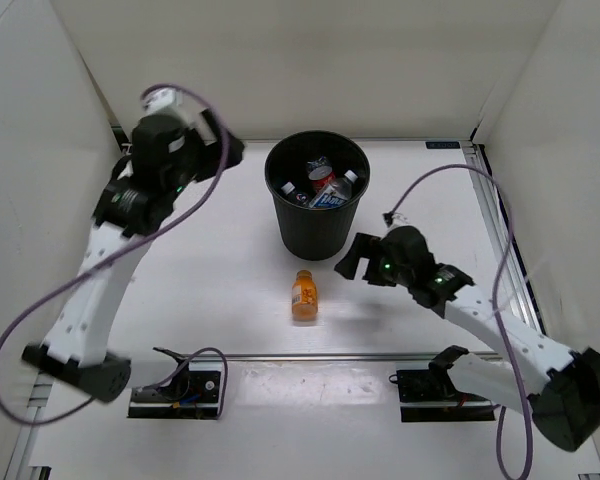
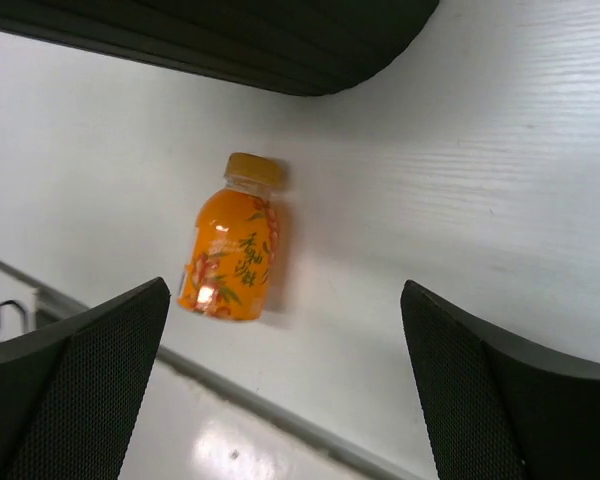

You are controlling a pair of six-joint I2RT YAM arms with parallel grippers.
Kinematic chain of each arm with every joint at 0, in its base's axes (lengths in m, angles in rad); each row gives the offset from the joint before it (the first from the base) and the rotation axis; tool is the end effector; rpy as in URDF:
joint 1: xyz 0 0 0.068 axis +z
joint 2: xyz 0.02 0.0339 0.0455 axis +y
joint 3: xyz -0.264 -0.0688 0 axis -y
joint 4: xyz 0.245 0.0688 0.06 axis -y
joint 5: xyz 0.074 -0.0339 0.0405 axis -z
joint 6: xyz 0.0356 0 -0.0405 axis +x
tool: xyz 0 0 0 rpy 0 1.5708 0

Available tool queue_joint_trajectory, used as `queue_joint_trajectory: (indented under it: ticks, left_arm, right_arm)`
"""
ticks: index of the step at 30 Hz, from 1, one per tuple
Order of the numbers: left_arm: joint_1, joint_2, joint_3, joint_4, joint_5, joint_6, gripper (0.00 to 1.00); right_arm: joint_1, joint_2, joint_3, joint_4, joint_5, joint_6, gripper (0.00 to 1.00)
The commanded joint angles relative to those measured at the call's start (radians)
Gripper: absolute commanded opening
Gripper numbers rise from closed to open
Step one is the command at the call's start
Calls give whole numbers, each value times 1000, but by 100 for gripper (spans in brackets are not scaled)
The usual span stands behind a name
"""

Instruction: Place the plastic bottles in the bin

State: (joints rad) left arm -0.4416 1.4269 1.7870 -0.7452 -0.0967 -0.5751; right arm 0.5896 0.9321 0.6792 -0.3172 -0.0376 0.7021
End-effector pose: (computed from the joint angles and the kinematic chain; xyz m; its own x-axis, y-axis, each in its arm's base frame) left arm 0.2652 -0.1216 0.4761 -0.4724 -0.3755 -0.7974 0.1044 0.8745 -0.4736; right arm 0.1714 0.1163 0.2631 -0.7183 0.2959 -0.6296 -0.1546 0.8145 0.5592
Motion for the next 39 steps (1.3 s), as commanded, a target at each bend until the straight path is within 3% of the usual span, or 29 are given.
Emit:
queue_joint_trajectory:
  ticks: [1,3,9,16,18,22,24,27,31,34,36,39]
  left_arm:
    - [40,-147,-199,-154,-218,-14,100]
    - [50,-256,-347,-195,-241,-26,100]
    - [130,-439,-567,-353,-301,-89,100]
    - [152,-530,-686,-431,-328,-110,100]
    - [152,-539,-699,-462,-366,-155,100]
    - [152,-562,-718,-462,-367,-166,100]
    - [152,-562,-718,-462,-367,-175,100]
    - [152,-571,-747,-436,-388,-198,100]
    - [152,-560,-787,-414,-388,-247,100]
    - [152,-533,-822,-390,-365,-259,100]
    - [152,-517,-831,-379,-356,-269,100]
    - [152,-479,-831,-358,-325,-269,100]
  right_arm:
    - [131,92,-19,248,148,-18,100]
    - [202,152,-20,329,194,-27,100]
    - [305,355,9,437,255,108,100]
    - [418,640,179,301,259,201,100]
    - [434,700,221,201,258,230,94]
    - [457,645,212,90,314,267,67]
    - [457,566,191,25,347,296,48]
    - [457,435,175,-123,408,316,33]
    - [481,214,250,-325,491,327,27]
    - [495,91,360,-280,617,193,27]
    - [428,109,491,-189,639,56,28]
    - [310,273,729,-82,538,-142,30]
